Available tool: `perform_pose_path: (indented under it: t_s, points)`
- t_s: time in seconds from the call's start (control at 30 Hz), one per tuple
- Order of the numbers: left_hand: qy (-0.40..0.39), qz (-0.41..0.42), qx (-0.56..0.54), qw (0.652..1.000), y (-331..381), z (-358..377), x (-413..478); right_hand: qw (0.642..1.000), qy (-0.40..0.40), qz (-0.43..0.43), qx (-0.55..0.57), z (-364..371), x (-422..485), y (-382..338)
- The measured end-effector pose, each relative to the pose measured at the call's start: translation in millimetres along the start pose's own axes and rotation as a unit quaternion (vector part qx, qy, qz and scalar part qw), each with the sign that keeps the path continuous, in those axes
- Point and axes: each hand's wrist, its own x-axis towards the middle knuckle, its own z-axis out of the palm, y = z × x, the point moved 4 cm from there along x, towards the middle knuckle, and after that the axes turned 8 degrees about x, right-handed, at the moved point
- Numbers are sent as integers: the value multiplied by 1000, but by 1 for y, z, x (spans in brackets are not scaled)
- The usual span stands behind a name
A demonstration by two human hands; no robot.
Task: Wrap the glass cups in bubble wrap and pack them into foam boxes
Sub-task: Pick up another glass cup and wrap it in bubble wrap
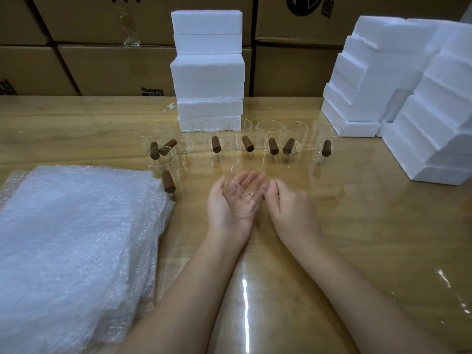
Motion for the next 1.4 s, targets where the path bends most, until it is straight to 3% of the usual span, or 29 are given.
perform_pose_path:
  t_s: [0.23,0.37,0.53,0.67,0.77,0.87,1.07,1.23,1.4]
  points:
    - [44,39,-25,998,4,2,3,991,-3,110,79,14,-2,10]
    - [93,110,61,988,4,6,2,976,-7,173,135,21,-4,16]
    - [96,234,232,939,9,4,-2,931,-54,272,237,30,-8,24]
    - [43,303,396,866,12,5,-2,907,-76,311,274,18,-2,32]
    - [-40,276,459,843,8,5,-2,877,-35,330,346,4,4,38]
    - [-76,247,507,822,8,3,-1,851,-21,336,402,-1,5,42]
    - [-67,249,602,756,16,-5,0,868,5,272,415,-8,10,49]
    - [-51,243,631,735,13,-10,4,931,-2,191,311,-11,10,52]
    - [-48,221,657,719,11,-13,5,954,-43,162,247,-9,9,57]
